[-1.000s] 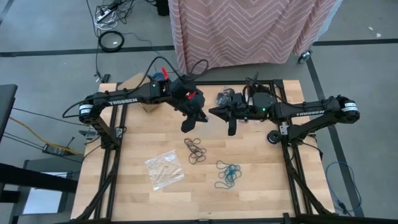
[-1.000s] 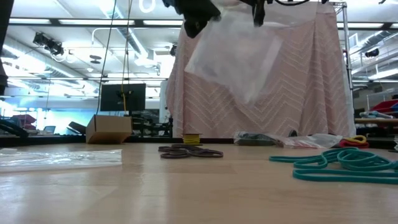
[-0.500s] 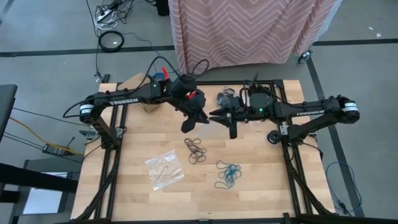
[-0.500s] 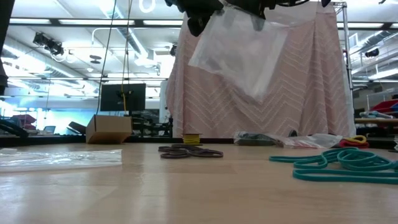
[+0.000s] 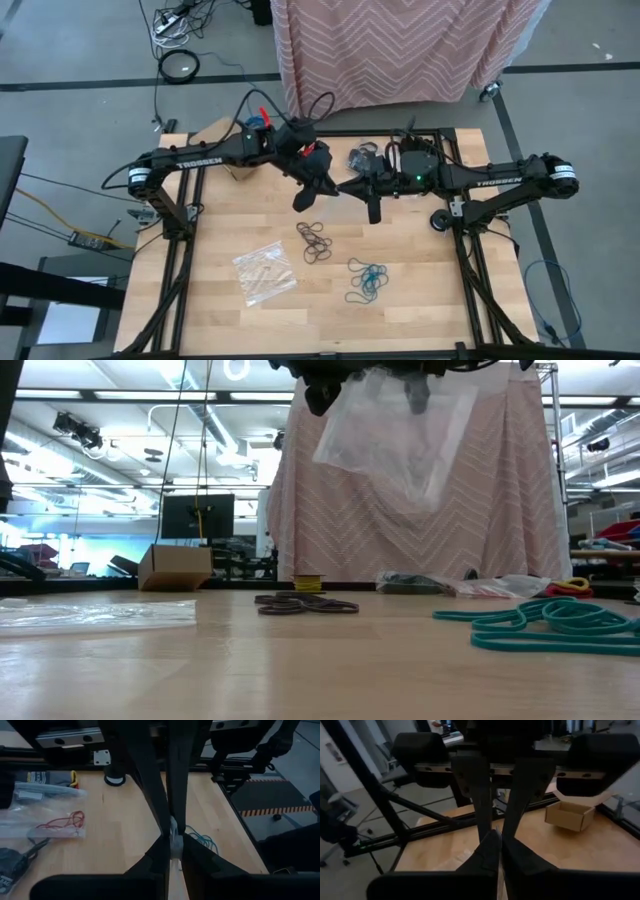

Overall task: Sort rubber bands
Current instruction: Open the transparent zip bag

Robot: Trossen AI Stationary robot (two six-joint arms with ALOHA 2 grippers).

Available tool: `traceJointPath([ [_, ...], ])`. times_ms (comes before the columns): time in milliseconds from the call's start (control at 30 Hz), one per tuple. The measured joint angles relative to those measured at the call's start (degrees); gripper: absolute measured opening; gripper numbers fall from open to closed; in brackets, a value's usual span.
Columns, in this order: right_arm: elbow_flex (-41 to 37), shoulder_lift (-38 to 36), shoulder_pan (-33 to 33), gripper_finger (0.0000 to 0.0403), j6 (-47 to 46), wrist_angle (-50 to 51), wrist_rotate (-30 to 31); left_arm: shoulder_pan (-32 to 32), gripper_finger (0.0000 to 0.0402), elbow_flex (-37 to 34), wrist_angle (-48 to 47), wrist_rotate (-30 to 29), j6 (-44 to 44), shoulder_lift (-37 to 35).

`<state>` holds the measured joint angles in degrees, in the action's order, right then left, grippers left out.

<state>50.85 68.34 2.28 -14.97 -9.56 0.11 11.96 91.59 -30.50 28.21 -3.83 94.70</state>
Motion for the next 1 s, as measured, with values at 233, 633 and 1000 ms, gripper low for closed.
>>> traceJointPath([
  [233, 0.1, -0.2, 0.2, 0.0000, -1.5, -0.5, 0.0, 0.7, 0.0046, 1.6, -0.5, 0.2, 0.0, -0.1],
  [633, 0.1, 0.0, 0.5, 0.0000, -1.6, -2.0, -0.2, 1.1, 0.0046, 2.2, -0.9, 0.0, -0.2, -0.3],
  [1000, -0.1, 0.1, 1.6, 0.0000, -1.6, -2.9, -1.9, 1.1, 0.0046, 1.1, -0.1, -0.4, -0.3, -0.5],
])
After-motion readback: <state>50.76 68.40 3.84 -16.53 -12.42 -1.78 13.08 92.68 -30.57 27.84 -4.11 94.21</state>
